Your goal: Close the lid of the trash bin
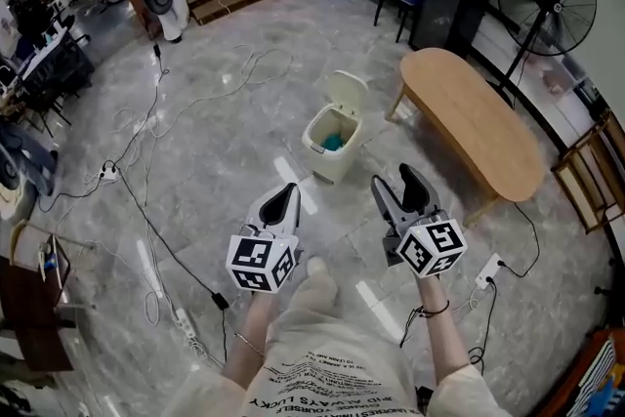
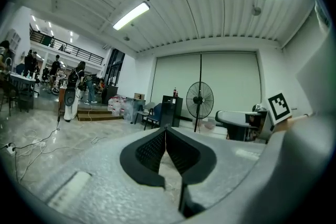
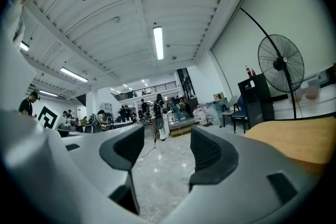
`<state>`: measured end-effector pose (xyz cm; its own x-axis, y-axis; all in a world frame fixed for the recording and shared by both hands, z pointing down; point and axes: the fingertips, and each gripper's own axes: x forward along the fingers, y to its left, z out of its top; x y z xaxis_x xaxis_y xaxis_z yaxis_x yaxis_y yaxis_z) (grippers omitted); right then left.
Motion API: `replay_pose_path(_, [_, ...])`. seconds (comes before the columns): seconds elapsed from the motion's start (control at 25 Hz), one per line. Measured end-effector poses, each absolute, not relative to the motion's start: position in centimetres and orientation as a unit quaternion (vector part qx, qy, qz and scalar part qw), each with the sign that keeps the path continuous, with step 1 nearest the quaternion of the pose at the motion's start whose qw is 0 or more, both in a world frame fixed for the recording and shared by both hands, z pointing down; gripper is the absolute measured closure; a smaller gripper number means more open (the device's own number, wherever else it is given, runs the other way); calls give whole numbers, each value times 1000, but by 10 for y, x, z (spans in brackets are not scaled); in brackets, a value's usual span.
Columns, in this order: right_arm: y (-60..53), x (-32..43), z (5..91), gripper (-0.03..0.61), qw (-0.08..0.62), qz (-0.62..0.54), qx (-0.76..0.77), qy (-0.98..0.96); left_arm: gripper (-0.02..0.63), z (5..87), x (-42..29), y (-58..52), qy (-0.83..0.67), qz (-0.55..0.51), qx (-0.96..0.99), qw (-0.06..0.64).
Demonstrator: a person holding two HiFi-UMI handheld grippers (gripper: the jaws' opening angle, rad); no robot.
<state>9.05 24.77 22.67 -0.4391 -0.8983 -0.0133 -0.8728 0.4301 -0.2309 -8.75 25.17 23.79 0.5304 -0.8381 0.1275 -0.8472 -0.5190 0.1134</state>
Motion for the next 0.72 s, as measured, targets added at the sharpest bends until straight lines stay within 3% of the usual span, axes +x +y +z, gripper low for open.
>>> replay_pose_path(0.72, [88,95,249,288,61,-126,-549,824,591,255,-83,83,-457,43,882,108])
